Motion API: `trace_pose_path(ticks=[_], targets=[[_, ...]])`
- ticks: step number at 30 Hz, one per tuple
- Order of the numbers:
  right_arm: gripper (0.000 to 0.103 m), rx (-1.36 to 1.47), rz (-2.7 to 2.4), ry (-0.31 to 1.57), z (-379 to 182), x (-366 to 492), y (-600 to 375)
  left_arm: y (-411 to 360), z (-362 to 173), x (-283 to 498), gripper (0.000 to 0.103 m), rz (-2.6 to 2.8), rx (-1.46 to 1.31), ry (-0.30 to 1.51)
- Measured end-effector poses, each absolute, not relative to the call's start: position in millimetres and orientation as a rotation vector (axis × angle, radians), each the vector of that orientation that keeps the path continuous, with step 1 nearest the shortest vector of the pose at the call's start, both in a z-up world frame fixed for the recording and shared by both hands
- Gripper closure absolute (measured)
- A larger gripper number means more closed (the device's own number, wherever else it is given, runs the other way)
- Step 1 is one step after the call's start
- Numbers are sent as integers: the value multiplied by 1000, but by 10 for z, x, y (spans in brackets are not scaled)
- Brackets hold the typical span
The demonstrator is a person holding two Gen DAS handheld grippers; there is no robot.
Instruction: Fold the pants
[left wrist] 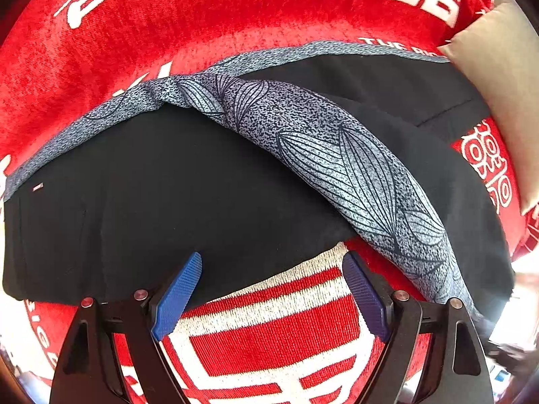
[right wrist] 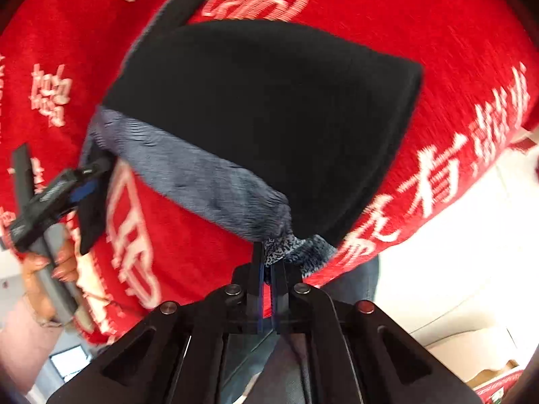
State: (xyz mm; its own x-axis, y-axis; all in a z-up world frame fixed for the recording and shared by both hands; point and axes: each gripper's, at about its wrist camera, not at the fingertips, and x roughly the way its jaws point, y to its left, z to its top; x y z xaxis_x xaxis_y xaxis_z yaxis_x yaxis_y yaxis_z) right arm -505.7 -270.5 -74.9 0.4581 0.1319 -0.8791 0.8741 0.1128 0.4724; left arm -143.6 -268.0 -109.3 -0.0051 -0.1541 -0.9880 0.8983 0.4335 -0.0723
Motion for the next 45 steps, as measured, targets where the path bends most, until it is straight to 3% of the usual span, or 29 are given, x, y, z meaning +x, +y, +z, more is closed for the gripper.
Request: trace_pose_path(ticks=[10,15,18,20,22,23,26,27,28,31,33,36,40,45], targets=[[100,1055,-627,872,371,-4767,-4628,-3047,-798,-1278,17,-803,617,1310],[100,877,-671,910,443,-4363,-5675,-3263,-741,-1220,17,-764,605,1253],[97,799,-706,989,208,-4041,-6102,-3443,-852,-1218,17,-735,603,1263],[86,740,-721,1079,42,-3840,-6280,-3586,-920,-1224,17,-724,599,1269],[28,714,-774,1095,73,-3774,-6354,-3708,-922,-1212,17,-727,588,1247],[23,712,-791,1039,185,-3809,-6352,-3755,-934,-1203,17,-722,589,1235],[23,708,-798,967,406,-3889,-6281,-3801,-1024,-1114,17,-688,579,1248],[30,711,-806,974,417,-3912,-6232,-3805,-1063,-1085,17,-682,568,1258],[49,722,-801,989,379,-3935,-6181,-3840,-1131,-1076,17,-668,570,1266],[71,744,-746,1123,15,-3853,-6080,-3879,-1309,-1085,17,-644,576,1279],[72,744,-709,1194,-297,-3753,-6017,-3938,-1439,-1062,16,-623,566,1275],[73,669,-702,1304,-763,-3606,-5995,-4002,-1510,-959,2,-588,526,1248],[73,607,-753,1264,-741,-3500,-6102,-4014,-1492,-767,0,-566,483,1289],[70,698,-730,1231,-512,-3481,-6051,-3843,-1214,-455,0,-531,432,1216]])
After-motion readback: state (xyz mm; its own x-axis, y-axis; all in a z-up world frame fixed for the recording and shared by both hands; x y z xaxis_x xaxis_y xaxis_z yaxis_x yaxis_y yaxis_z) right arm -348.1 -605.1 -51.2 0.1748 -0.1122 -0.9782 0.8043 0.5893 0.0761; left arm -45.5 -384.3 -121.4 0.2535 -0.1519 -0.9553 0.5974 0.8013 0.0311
